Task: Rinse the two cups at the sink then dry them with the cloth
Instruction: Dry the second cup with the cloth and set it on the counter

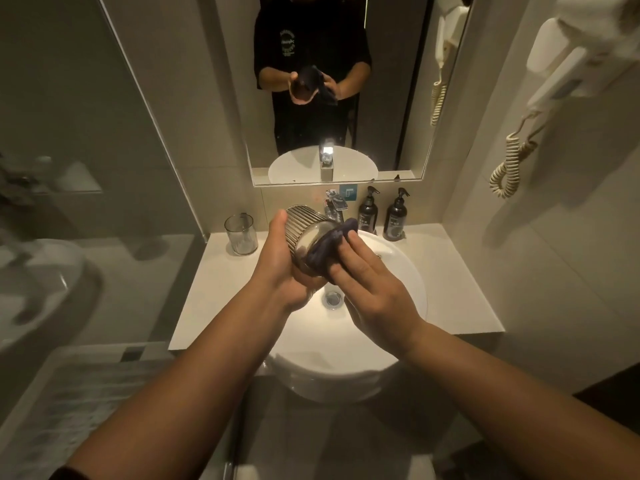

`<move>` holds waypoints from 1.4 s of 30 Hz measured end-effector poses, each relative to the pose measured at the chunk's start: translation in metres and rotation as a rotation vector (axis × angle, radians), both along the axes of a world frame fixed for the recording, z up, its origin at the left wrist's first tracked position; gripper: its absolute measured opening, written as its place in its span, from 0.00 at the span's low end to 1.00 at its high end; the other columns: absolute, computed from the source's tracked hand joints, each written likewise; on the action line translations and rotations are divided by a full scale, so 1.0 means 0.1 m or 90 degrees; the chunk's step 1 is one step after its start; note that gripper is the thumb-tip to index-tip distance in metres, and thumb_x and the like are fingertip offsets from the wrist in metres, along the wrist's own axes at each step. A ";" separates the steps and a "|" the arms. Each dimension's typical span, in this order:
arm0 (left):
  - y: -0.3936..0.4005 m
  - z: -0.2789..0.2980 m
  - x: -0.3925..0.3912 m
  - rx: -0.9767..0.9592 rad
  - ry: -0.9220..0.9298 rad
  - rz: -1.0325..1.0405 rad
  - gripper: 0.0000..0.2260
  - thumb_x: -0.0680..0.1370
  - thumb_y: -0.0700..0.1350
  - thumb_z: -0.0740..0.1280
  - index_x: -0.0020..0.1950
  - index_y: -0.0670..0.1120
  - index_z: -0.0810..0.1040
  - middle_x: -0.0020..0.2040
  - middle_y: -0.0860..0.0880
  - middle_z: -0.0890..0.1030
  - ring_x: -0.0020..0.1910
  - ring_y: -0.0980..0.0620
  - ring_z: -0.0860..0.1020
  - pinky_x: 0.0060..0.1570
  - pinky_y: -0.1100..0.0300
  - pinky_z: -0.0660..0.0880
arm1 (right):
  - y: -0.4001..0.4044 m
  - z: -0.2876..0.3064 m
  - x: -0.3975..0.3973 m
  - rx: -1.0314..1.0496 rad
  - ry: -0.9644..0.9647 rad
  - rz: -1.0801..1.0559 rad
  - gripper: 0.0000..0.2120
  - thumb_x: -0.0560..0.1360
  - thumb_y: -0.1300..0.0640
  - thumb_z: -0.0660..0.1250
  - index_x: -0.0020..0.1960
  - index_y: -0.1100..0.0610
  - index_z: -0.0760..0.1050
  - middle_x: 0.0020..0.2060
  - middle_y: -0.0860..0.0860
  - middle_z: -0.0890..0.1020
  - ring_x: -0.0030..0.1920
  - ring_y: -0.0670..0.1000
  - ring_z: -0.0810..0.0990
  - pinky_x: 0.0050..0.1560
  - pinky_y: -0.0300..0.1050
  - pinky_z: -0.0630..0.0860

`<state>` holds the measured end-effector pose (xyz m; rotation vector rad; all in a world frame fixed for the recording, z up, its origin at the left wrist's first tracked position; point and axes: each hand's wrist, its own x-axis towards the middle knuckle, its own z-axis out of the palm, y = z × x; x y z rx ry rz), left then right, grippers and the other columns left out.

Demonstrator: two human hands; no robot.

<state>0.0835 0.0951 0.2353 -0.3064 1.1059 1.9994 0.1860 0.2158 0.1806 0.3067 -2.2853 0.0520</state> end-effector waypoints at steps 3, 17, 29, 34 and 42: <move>0.02 -0.09 -0.03 -0.008 0.000 0.021 0.33 0.75 0.70 0.62 0.62 0.43 0.81 0.54 0.40 0.86 0.49 0.42 0.85 0.45 0.48 0.83 | 0.02 -0.08 0.00 -0.049 -0.053 0.012 0.17 0.78 0.64 0.64 0.66 0.62 0.73 0.66 0.61 0.74 0.70 0.61 0.69 0.72 0.49 0.62; -0.47 -0.70 0.07 -0.368 0.545 0.119 0.31 0.79 0.53 0.69 0.77 0.48 0.60 0.67 0.51 0.71 0.67 0.50 0.72 0.61 0.58 0.72 | 0.16 -0.67 0.31 -0.339 -0.684 -0.210 0.13 0.73 0.64 0.58 0.56 0.58 0.74 0.53 0.56 0.80 0.51 0.57 0.77 0.51 0.48 0.75; -0.68 -1.34 0.40 -0.480 0.609 -0.018 0.40 0.75 0.42 0.75 0.79 0.48 0.55 0.70 0.54 0.68 0.68 0.56 0.69 0.66 0.61 0.65 | -0.25 -1.61 0.34 -0.052 -0.705 -0.206 0.38 0.70 0.29 0.57 0.72 0.50 0.58 0.70 0.54 0.67 0.70 0.59 0.64 0.70 0.66 0.57; -0.76 -1.41 0.45 -0.477 0.594 -0.028 0.40 0.74 0.43 0.76 0.79 0.50 0.55 0.69 0.56 0.67 0.69 0.55 0.69 0.69 0.57 0.66 | -0.14 -1.34 0.23 -0.132 -0.846 -0.162 0.47 0.70 0.26 0.55 0.77 0.50 0.44 0.78 0.54 0.45 0.77 0.61 0.40 0.71 0.68 0.41; -0.81 -1.27 0.26 -0.438 0.655 -0.096 0.40 0.74 0.48 0.75 0.74 0.62 0.50 0.76 0.52 0.63 0.74 0.56 0.64 0.68 0.70 0.63 | -0.18 -0.44 -0.24 -0.499 -0.680 0.054 0.35 0.69 0.42 0.73 0.71 0.44 0.63 0.66 0.43 0.73 0.53 0.42 0.77 0.53 0.40 0.78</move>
